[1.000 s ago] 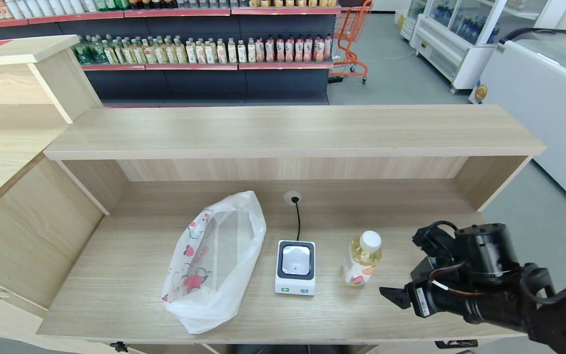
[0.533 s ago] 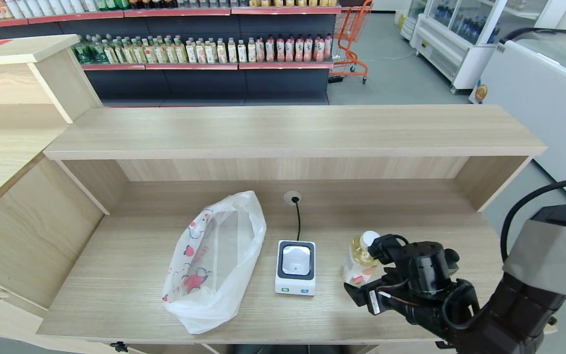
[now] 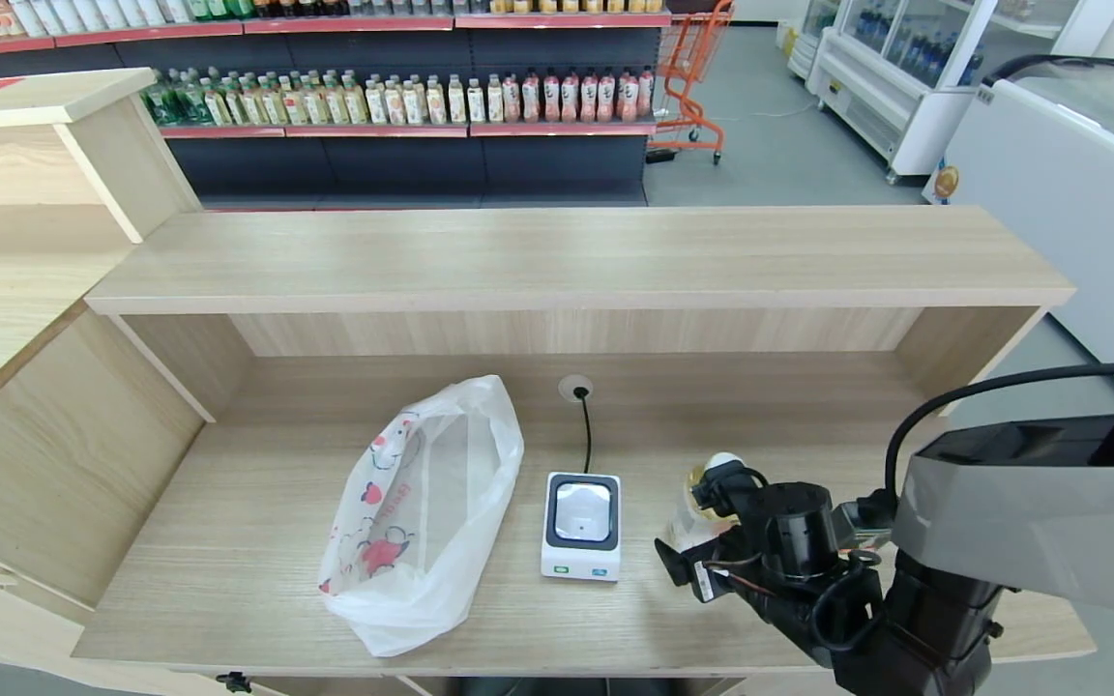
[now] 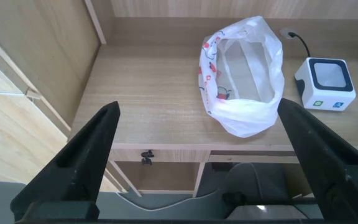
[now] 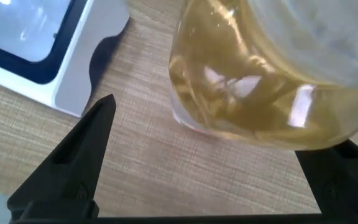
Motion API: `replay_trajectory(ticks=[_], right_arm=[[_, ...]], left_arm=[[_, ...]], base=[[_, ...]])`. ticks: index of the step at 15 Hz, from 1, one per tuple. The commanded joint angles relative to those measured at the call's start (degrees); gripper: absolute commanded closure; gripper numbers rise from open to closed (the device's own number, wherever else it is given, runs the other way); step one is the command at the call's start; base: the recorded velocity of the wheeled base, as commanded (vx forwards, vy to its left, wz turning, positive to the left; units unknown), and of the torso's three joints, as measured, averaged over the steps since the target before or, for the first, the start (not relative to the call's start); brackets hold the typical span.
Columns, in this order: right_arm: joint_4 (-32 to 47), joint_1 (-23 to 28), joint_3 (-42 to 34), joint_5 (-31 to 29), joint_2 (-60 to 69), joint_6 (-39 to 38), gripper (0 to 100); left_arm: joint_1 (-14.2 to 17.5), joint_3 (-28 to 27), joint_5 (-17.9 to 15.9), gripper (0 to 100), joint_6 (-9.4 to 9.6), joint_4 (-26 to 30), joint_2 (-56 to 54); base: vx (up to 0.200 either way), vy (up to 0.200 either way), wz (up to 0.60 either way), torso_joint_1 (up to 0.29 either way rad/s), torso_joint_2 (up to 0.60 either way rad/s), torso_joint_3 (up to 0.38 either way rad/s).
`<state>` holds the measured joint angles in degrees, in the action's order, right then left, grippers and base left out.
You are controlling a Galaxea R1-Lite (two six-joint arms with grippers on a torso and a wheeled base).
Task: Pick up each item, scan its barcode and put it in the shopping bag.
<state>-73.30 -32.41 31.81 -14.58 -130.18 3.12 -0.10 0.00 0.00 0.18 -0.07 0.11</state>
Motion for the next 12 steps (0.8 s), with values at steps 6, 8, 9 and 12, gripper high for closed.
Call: replay_trajectory(ticks=[6,8,9,12], right_arm=[[-5.18,1.04,5.46,0.08,-5.26,2.42,0],[-5.18,1.57,6.34,0.17,-5.52,2.68,0],[-5.36,1.83,6.87,0.25,-5.87,2.68,0],[-5.71,1.92,8.1,0.69,-7.01,2.68,0]], left_arm=[[0.01,0.0,0.0,0,-0.01,-0.01,0.07],[0.01,0.0,0.0,0,-0.01,-0.01,0.07],[0.01,0.0,0.0,0,-0.01,-0.01,0.07],[0.01,0.0,0.0,0,-0.01,-0.01,0.07]], base=[[0.0,0.0,0.0,0.0,0.0,0.0],[0.0,0.0,0.0,0.0,0.0,0.0],[0.0,0.0,0.0,0.0,0.0,0.0],[0.0,0.0,0.0,0.0,0.0,0.0]])
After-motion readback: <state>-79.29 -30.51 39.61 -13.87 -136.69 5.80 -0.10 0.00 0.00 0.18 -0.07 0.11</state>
